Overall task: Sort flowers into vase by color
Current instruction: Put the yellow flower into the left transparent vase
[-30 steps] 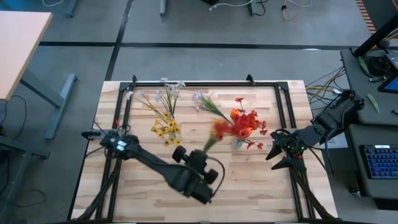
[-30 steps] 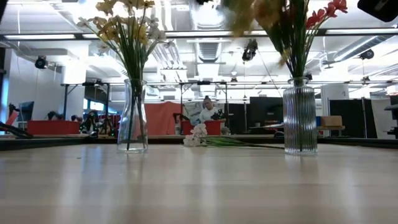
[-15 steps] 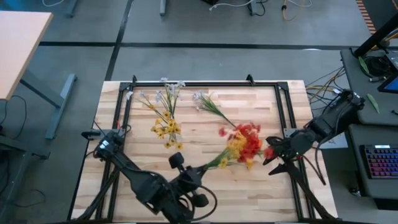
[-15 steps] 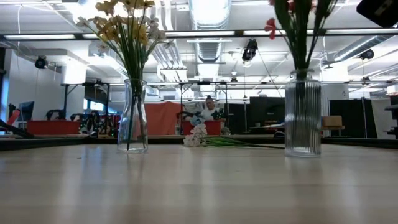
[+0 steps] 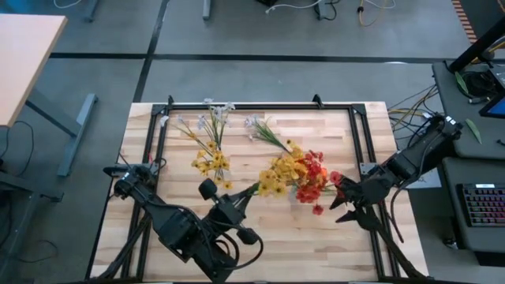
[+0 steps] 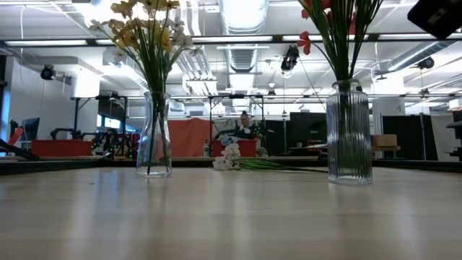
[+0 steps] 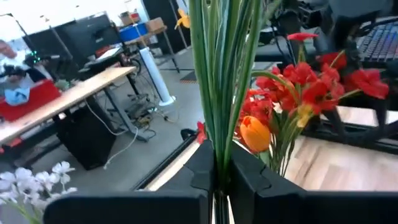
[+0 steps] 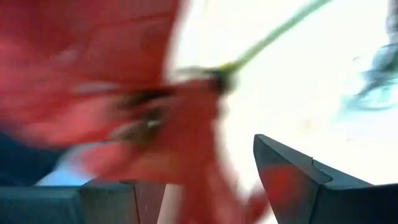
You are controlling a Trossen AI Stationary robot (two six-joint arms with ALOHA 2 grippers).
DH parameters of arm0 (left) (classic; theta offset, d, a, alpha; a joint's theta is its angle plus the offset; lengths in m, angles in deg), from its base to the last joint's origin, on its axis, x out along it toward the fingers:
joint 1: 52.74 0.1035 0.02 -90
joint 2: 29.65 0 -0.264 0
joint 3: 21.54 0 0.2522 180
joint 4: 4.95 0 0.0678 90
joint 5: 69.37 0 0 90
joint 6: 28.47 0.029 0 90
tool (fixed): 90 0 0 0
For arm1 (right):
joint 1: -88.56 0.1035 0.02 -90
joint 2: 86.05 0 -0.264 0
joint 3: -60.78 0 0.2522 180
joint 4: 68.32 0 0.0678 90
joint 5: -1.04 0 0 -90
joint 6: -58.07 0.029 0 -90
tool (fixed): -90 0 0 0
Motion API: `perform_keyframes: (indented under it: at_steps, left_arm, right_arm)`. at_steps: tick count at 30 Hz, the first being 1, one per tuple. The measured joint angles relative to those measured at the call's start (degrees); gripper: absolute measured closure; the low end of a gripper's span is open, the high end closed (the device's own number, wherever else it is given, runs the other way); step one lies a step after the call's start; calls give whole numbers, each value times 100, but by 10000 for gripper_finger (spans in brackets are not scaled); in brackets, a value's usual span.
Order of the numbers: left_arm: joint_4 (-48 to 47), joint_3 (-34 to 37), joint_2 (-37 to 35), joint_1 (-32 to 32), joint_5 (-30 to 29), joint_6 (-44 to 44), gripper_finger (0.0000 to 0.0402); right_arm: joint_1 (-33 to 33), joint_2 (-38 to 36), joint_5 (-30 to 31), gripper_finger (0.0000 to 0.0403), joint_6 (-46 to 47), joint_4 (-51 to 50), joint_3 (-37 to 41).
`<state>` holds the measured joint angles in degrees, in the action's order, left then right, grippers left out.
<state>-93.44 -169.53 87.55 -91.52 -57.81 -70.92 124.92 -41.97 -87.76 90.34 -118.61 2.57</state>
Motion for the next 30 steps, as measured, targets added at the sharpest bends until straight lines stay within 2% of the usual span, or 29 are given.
perform_keyframes:
  at_steps: [2, 3, 6, 8, 11, 14, 21, 25, 27, 30]
  left_arm:
    - [4, 0, -23, -24, 89, 258, 395]
    - [15, 0, -23, -31, 318, 487, 395]
    - [294, 0, -23, -31, 1499, 1647, 395]
    - [718, 2, -46, -22, 1946, 2661, 395]
    - [1079, -58, -203, -15, 2057, 3891, 395]
    - [1123, -6, -627, 3, 1891, 4467, 396]
    - [1075, 5, -1523, 363, 1843, 5384, 396]
    - [1101, 7, -2053, 661, 1841, 5278, 396]
    - [1133, 34, -2247, 838, 1953, 4807, 396]
    - [1147, 140, -2329, 1050, 2145, 4193, 396]
  right_arm:
    - [62, 53, 416, 181, -37, -1, 44]
    - [88, 106, 533, 181, -88, 1, 71]
    - [133, 286, 726, 182, -193, 169, 209]
    - [131, 431, 786, 182, -238, 521, 341]
    - [127, 708, 814, 182, -300, 1032, 597]
    - [114, 993, 1085, 182, -308, 1593, 870]
    - [-25, 1538, 1505, 191, -229, 2229, 1280]
    - [-37, 1653, 1823, 209, -242, 2589, 1443]
    - [-39, 1630, 1593, 219, -256, 2599, 1445]
    - [5, 1504, 938, 234, -365, 2596, 1402]
